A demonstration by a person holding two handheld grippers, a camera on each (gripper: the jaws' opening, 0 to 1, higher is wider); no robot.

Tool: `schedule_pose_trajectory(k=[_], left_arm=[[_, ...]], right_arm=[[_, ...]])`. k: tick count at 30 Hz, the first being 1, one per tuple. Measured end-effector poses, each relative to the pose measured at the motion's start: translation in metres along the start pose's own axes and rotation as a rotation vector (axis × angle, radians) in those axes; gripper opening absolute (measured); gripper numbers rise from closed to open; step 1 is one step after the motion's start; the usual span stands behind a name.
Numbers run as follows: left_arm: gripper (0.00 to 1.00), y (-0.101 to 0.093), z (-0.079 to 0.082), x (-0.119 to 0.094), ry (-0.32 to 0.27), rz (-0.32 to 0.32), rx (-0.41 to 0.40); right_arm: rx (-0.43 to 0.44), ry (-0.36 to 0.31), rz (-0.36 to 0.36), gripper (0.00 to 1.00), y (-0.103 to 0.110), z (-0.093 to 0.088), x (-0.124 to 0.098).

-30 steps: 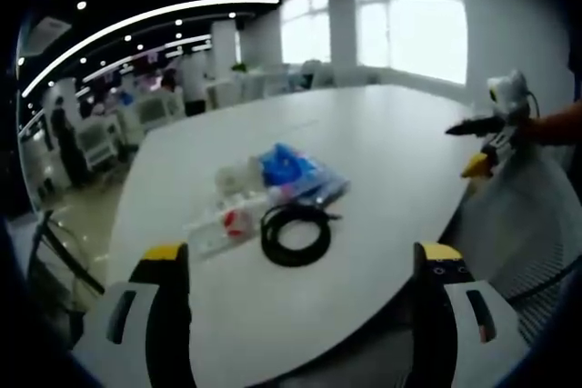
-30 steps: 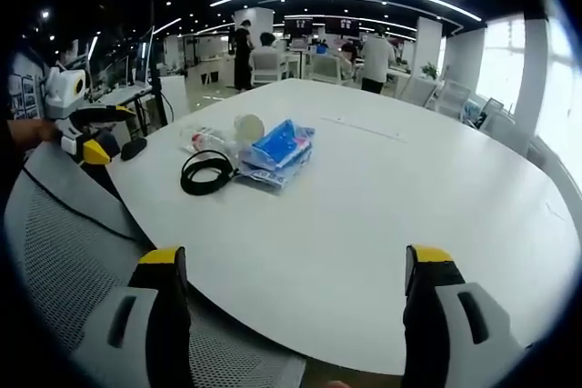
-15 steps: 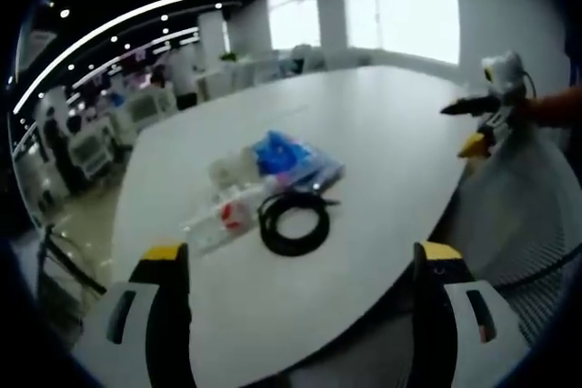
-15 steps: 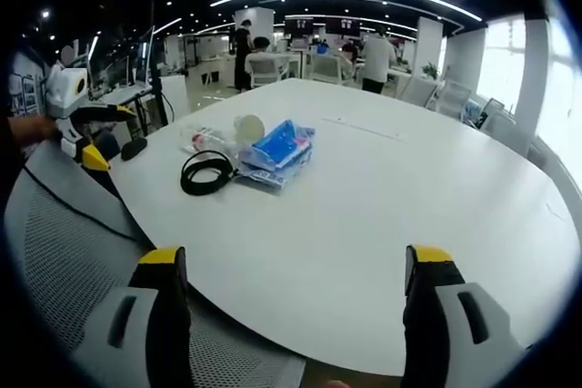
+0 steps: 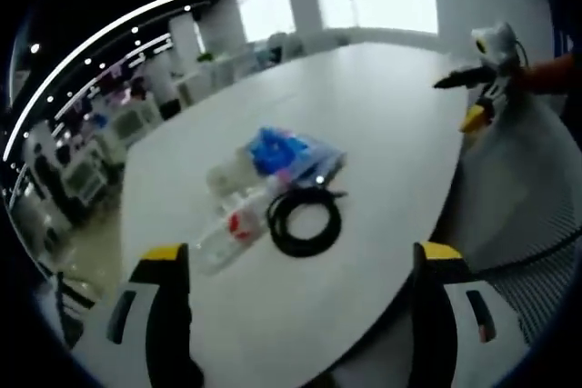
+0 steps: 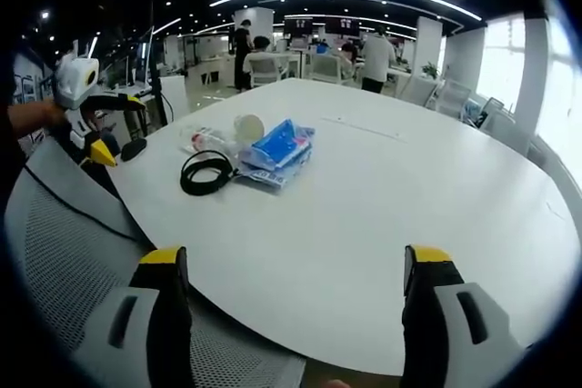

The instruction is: Arrange the tabletop items into an orderly group along one side of the table until the central work area is clear of visible clutter.

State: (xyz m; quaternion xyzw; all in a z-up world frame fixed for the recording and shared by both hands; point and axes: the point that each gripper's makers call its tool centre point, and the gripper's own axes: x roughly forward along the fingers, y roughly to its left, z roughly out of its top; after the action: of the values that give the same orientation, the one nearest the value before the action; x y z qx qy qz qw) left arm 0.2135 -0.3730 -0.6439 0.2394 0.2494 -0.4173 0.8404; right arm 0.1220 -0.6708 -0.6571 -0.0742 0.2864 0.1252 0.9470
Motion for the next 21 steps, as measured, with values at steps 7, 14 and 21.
schedule_pose_trajectory(k=[7,14,21], left_arm=[[0.96,0.011,-0.008,0.013,0.078,-0.014,0.145],[0.93,0.024,-0.010,0.031,0.131,-0.055,0.267],[0.93,0.031,-0.013,0.043,0.166,-0.078,0.314]], right_arm=[[-0.002,0.007,0.002,0.98,0.000,-0.001,0.000],[-0.016,0.017,0.001,0.98,0.001,-0.002,0.001],[-0.018,0.022,-0.004,0.98,0.000,-0.003,0.000]])
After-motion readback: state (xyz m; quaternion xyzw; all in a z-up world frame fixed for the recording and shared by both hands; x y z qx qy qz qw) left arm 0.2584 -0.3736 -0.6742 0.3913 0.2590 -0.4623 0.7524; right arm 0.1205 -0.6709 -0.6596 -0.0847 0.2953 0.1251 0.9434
